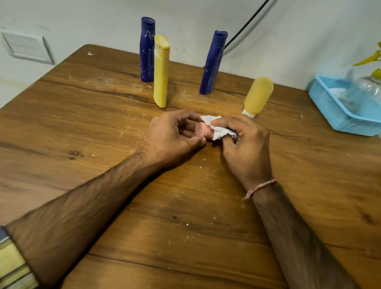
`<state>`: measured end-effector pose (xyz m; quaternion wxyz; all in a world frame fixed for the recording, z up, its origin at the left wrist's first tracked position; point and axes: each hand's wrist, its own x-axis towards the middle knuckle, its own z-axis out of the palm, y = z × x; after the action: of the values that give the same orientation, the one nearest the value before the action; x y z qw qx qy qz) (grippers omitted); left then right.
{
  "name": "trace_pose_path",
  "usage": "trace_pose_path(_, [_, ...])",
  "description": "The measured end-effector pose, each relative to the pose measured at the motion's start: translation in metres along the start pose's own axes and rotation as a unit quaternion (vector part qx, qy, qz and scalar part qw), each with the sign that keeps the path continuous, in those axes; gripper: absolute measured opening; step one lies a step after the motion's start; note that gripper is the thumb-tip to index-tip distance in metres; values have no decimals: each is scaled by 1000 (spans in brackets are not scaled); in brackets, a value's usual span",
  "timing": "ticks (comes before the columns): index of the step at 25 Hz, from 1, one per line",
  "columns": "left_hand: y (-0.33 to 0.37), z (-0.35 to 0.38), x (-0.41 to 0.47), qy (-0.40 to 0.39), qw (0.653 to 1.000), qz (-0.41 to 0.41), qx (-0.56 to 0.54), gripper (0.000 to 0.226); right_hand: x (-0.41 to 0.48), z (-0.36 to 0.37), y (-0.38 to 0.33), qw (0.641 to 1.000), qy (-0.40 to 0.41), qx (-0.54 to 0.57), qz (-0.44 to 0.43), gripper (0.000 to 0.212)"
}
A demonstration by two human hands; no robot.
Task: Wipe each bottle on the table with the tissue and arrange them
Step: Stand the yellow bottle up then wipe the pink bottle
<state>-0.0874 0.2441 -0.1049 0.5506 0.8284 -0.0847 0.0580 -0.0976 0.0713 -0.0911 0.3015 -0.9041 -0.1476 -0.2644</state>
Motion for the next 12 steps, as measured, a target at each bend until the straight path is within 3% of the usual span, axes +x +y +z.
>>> trace_pose_path(3, [1,1,-1,10,999,-32,-39,24,0,-5,4,998,-17,18,-50,33])
trace_pose_path(8, [3,-1,4,24,995,-90,-40,15,7,-17,25,990,39,-70,118,37])
trace_pose_path(12, [5,0,4,35,989,-115,-91,15,-7,1,-2,1000,-7,17,-16,37])
